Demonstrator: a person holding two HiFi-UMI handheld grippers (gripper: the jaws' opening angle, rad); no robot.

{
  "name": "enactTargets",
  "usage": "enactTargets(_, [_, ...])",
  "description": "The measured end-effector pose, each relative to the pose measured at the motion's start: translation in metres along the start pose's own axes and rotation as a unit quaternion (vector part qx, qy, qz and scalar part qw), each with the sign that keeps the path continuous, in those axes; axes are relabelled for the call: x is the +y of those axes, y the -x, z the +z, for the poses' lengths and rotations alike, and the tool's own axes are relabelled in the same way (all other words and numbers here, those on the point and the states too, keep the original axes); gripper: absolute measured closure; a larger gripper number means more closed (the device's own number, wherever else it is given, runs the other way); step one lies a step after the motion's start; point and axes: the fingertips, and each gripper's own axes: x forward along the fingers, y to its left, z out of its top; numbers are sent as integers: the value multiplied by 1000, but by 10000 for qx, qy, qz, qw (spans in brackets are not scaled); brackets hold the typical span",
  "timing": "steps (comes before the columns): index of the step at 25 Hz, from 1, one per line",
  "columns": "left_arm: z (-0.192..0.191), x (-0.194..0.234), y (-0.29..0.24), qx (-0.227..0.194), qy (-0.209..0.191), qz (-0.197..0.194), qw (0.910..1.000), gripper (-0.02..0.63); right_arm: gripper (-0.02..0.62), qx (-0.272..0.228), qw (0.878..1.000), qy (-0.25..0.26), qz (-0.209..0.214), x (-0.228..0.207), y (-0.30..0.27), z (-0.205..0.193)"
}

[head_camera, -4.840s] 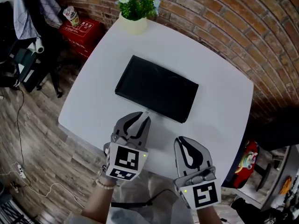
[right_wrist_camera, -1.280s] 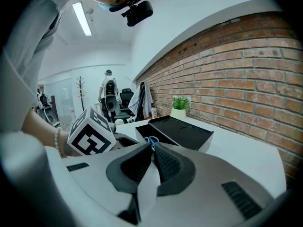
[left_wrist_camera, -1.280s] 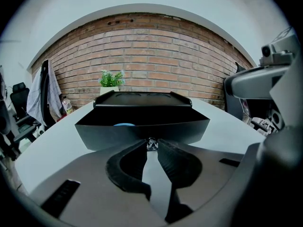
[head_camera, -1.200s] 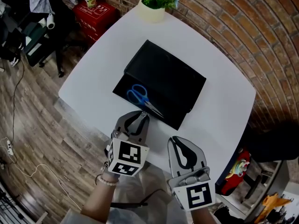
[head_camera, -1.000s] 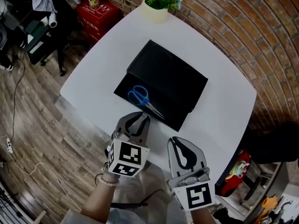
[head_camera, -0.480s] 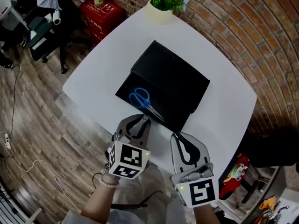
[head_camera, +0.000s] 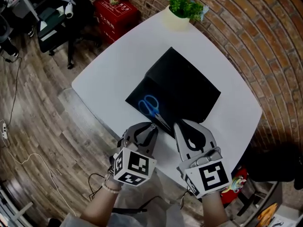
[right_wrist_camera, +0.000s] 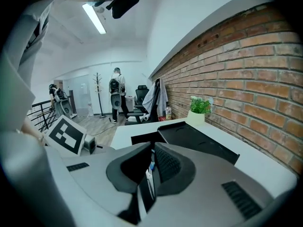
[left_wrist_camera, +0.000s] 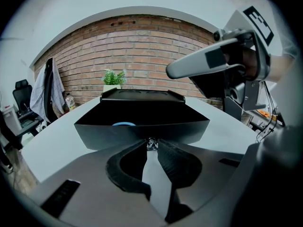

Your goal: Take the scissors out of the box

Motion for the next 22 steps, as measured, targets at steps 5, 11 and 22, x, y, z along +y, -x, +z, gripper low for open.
enactTargets(5, [-6,2,7,54,3,8,10000,523,543,204,9988,182,402,8,-24,5])
enactTargets(11, [-14,2,14,88,4,21,10000,523,543,522,9952,400,723,20,-53,-1])
enactTargets(22, [-19,3,13,18,-36,94,9999,522,541,1359,9767,756,1478,39,-104,-37])
